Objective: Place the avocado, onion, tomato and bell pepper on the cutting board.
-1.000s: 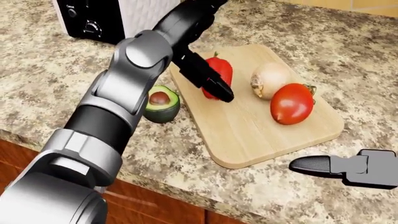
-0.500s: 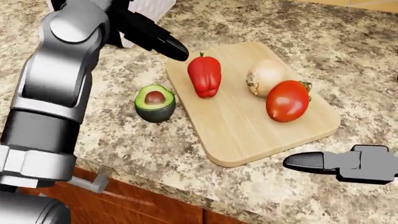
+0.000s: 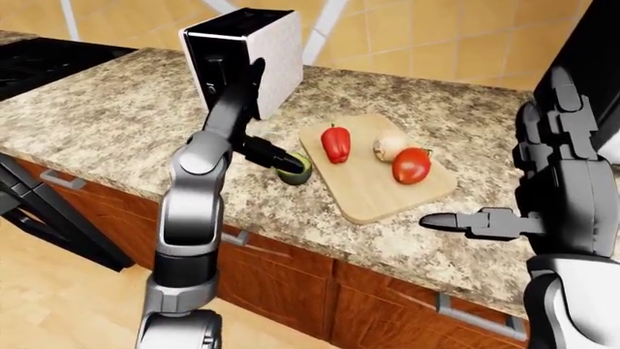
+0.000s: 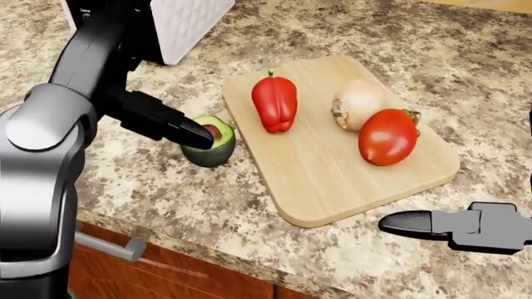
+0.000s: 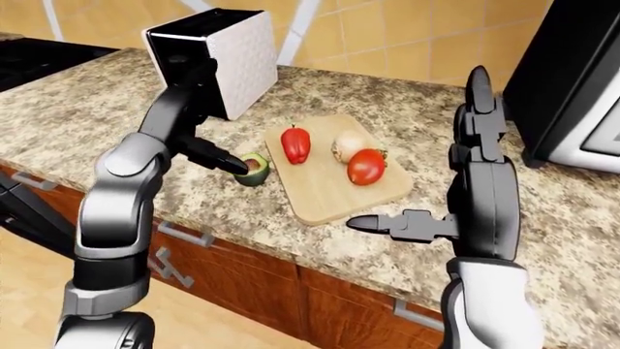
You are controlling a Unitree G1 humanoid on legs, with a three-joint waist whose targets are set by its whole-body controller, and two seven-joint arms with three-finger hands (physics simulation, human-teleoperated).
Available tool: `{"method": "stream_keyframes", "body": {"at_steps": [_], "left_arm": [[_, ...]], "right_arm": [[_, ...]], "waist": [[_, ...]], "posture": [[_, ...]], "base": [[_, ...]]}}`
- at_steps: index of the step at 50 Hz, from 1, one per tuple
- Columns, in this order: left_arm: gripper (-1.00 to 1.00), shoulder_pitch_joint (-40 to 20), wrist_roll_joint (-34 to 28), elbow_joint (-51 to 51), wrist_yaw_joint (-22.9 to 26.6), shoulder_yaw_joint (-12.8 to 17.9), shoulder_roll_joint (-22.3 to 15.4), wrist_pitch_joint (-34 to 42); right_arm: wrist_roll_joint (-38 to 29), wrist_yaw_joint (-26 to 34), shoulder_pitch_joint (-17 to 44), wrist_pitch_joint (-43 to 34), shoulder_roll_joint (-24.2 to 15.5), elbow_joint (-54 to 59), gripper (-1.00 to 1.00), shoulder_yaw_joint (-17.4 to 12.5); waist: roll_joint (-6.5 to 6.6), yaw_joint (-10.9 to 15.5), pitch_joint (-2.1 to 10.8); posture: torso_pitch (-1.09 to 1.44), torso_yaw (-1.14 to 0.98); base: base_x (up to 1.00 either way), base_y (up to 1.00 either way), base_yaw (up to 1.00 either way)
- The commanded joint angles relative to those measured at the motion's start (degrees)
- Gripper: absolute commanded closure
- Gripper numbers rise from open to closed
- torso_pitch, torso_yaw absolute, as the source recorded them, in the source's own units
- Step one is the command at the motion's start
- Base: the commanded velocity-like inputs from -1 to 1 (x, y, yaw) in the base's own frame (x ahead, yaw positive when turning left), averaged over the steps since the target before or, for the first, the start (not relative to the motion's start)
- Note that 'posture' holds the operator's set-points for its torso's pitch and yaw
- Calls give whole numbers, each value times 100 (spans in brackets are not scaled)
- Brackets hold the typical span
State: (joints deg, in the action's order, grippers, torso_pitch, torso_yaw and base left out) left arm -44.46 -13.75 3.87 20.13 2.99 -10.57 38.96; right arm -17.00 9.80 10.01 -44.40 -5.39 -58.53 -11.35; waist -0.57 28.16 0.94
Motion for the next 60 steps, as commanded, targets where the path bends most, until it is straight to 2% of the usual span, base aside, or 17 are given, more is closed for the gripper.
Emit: {"method": "stream_keyframes", "body": {"at_steps": [1, 20, 39, 60], "left_arm": [[-100, -182, -23, 226, -42, 61, -59, -128], [-100, 107, 6, 449, -43, 33, 49, 66], [-100, 487, -13, 180, -156, -85, 262, -300], [-100, 562, 78, -364, -293, -97, 332, -700]], "right_arm": [[73, -113, 19, 199, -57, -147, -100, -9], [188, -269, 99, 109, -189, -109, -100, 47], [195, -289, -67, 290, -138, -59, -100, 33], [216, -274, -136, 357, -119, -53, -100, -10]], "waist": [[-10, 0, 124], [-25, 23, 138], [-35, 32, 161], [-42, 21, 187]], "posture": [[0, 38], [0, 38], [0, 38], [0, 38]], "base": [[0, 0, 0], [0, 0, 0], [0, 0, 0], [0, 0, 0]]}}
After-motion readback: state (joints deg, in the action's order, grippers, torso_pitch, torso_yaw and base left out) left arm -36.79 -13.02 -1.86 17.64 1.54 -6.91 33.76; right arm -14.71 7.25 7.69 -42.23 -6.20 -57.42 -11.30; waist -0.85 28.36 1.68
